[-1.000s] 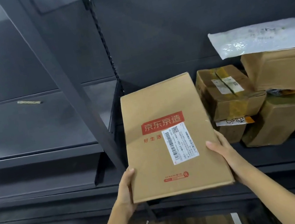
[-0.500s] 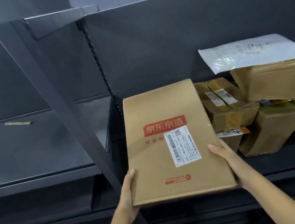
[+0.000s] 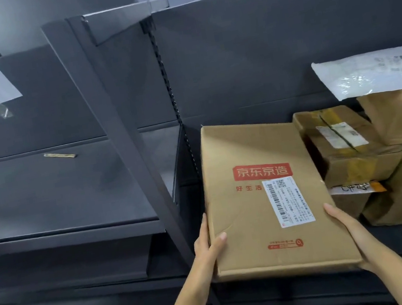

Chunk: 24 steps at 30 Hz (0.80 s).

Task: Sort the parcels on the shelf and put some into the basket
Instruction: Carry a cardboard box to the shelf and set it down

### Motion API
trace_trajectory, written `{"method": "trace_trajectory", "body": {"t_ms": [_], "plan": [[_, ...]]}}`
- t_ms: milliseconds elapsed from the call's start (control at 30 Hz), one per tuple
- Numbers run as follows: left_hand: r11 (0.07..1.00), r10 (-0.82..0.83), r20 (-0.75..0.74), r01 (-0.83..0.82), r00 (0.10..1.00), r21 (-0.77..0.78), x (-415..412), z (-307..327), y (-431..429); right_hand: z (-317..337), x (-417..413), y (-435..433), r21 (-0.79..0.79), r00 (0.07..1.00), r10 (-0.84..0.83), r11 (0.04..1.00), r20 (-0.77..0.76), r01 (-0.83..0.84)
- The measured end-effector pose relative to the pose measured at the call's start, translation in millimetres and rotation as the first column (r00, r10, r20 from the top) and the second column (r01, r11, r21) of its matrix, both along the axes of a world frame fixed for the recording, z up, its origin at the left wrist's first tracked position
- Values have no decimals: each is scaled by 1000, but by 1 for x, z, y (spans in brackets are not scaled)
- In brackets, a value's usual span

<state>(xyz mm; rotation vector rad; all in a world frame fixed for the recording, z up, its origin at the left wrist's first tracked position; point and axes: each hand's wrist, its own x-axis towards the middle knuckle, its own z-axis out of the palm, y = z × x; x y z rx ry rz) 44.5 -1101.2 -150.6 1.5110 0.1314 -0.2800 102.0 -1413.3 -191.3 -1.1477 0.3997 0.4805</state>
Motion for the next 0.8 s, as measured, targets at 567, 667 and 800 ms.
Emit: {"method": "trace_trajectory", "body": {"t_ms": [567, 667, 800], "plan": [[979, 106, -569, -184, 816, -82, 57, -64, -5, -17, 45, 28, -554, 997, 81, 830, -2, -68], [982, 137, -590, -187, 795, -24, 58, -79, -6, -35, 37, 31, -569, 994, 109, 819, 17, -80], [978, 189, -479, -209, 857, 13, 58, -92, -9, -44, 33, 38, -664, 985, 165, 743, 59, -84]]}}
